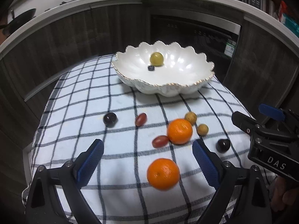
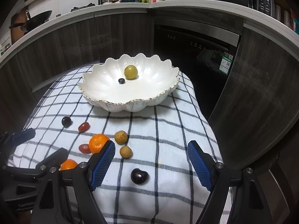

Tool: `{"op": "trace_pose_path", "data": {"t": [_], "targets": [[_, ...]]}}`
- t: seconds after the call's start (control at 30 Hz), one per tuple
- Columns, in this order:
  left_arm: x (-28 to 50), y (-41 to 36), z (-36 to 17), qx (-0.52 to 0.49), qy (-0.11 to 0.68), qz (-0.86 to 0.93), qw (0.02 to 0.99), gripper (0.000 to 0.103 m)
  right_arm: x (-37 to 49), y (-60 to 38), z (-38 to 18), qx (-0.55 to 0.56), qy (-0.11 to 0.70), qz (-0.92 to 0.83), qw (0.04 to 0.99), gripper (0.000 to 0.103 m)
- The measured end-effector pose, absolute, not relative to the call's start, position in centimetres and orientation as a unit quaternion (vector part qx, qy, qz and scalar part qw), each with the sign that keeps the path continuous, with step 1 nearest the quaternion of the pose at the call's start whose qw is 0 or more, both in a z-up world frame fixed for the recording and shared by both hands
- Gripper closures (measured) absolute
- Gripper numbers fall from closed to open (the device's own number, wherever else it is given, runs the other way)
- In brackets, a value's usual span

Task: Organize fruits
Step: 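Withdraw both open tools from the bowl back toward the remaining fruits, then close the left tool on a mandarin while the right tool grasps a dark cherry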

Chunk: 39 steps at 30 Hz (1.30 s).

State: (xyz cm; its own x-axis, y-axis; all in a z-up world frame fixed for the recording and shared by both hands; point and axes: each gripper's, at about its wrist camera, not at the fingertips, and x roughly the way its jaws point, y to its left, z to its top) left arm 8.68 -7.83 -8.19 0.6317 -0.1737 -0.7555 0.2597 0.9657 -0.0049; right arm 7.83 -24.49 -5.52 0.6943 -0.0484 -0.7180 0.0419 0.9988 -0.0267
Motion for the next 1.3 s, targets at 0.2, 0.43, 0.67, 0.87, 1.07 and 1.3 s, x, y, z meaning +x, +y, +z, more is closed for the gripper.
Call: {"op": "trace_pose_path", "data": {"t": [0.2, 0.43, 0.67, 0.87, 1.07, 1.3], "targets": [[8.5, -8.3, -9.6, 0.061, 0.422, -0.13, 0.895, 0.008, 7.3, -24.7, -6.7, -0.004, 0.395, -0.029, 0.918, 0.023], [8.0, -8.3, -10.9, 0.062, 0.431, -0.134, 0.89, 0.009, 7.1, -24.4, -8.1, -0.003, 0.408, -0.022, 0.913, 0.023], [7.9, -8.2, -11.7, 0.066, 0.431, -0.131, 0.891, 0.012, 7.1, -24.0, -8.5, -0.009, 0.411, -0.018, 0.912, 0.023], [7.9, -8.1, -12.4, 0.065, 0.438, -0.133, 0.887, 0.019, 7.3, -23.9, -9.0, -0.006, 0.416, -0.015, 0.909, 0.023], [7.9, -8.0, -12.7, 0.068, 0.431, -0.131, 0.89, 0.019, 7.6, -23.9, -9.6, 0.002, 0.423, -0.007, 0.906, 0.023], [7.9, -8.2, -13.0, 0.072, 0.432, -0.136, 0.889, 0.029, 7.8, -23.5, -10.1, -0.002, 0.429, -0.002, 0.903, 0.03]]}}
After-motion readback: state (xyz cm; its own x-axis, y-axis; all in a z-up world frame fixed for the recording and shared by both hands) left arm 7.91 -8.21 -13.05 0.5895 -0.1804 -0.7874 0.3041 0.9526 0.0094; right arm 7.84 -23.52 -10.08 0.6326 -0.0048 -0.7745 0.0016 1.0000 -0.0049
